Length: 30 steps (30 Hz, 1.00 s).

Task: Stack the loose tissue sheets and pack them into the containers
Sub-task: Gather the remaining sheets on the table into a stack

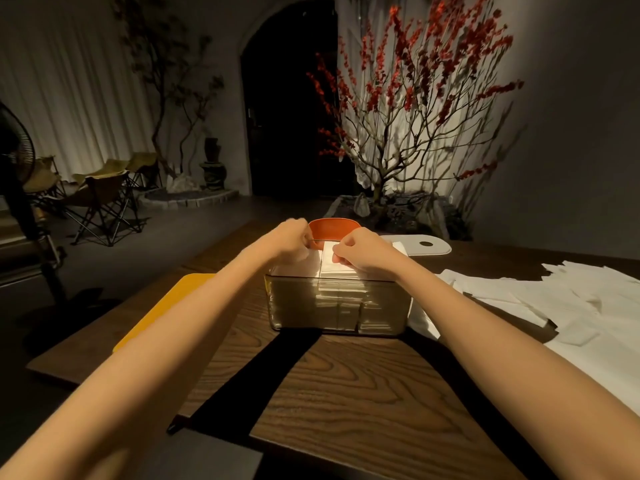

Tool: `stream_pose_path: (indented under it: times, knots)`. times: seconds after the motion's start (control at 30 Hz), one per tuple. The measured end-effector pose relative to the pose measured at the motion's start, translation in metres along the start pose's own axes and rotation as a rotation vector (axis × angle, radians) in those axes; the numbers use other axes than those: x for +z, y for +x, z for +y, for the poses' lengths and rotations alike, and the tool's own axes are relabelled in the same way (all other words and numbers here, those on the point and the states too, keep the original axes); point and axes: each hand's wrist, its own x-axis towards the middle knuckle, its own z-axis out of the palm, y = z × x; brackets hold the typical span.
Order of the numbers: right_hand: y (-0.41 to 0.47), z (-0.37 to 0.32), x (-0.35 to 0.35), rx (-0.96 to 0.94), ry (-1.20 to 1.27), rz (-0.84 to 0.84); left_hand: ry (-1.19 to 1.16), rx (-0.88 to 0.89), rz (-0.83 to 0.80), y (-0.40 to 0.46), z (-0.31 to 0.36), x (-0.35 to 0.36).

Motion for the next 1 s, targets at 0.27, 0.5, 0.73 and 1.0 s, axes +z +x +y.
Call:
stream_pose_path:
  times: [0.27, 0.5, 0.73, 1.0]
  knots:
    - [-0.001, -0.001, -0.002, -0.006, -0.012, -0.021, 0.143, -0.026, -0.502, -0.003, 0.010, -0.012]
    - [-0.005, -0.005, -0.009, -0.049, -0.018, -0.004, -0.099, -0.084, -0.153, 0.003, 0.006, -0.010]
    - [-0.022, -0.003, -0.030, -0.099, 0.053, 0.082, -0.395, -0.025, 0.022, 0.002, 0.033, -0.011]
    - [-0.054, 0.028, -0.068, 0.032, 0.034, 0.113, -0.473, 0.103, -0.010, 0.001, 0.094, -0.002]
